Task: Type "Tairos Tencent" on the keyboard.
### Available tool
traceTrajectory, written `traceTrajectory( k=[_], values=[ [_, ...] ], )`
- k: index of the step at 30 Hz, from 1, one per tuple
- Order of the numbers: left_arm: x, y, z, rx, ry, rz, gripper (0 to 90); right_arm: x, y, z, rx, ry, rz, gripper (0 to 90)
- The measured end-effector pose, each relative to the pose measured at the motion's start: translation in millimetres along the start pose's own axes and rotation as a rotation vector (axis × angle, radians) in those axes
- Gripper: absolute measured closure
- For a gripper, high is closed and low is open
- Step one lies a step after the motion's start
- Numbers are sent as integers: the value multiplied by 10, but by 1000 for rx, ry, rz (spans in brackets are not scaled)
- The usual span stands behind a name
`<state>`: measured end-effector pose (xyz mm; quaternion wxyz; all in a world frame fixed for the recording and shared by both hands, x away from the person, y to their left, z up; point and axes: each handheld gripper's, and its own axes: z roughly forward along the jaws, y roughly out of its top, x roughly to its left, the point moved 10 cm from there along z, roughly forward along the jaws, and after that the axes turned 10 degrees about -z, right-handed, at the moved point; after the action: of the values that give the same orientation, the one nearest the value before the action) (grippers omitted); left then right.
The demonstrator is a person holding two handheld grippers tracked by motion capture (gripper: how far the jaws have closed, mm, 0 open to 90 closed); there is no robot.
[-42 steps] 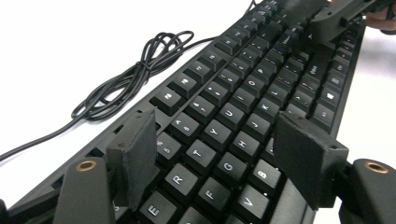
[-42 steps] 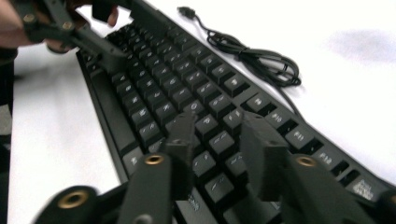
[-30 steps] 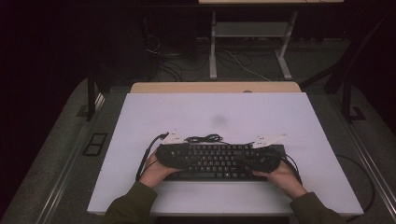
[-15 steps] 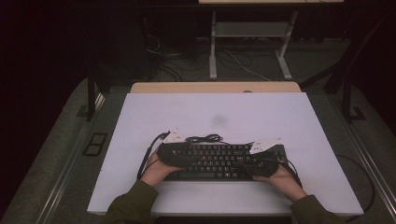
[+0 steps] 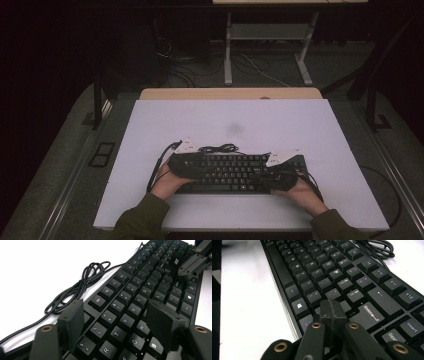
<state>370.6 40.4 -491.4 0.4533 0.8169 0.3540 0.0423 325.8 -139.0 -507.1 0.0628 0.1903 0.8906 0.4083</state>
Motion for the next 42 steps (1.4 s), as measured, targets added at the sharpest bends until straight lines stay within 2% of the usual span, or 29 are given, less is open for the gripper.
traceTrajectory(
  k=[5, 9, 19, 20, 28, 42],
  values=[
    [6, 0, -8, 3, 11, 6, 416, 1, -1, -1, 1, -1, -1, 894],
    [22, -1, -24, 9, 22, 4, 522, 1, 0, 0, -1, -2, 1, 894],
    [12, -14, -38, 37, 17, 4, 859, 1, 0, 0, 1, -4, 1, 894],
    [8, -25, -38, 51, 11, 12, 882, 1, 0, 0, 1, -4, 1, 894],
    [-15, -67, -22, 93, -3, 8, 894, 1, 0, 0, 1, -4, 1, 894],
    [-7, -107, -2, 123, -9, 3, 893, 2, -1, 1, 1, -5, 0, 894]
  ],
)
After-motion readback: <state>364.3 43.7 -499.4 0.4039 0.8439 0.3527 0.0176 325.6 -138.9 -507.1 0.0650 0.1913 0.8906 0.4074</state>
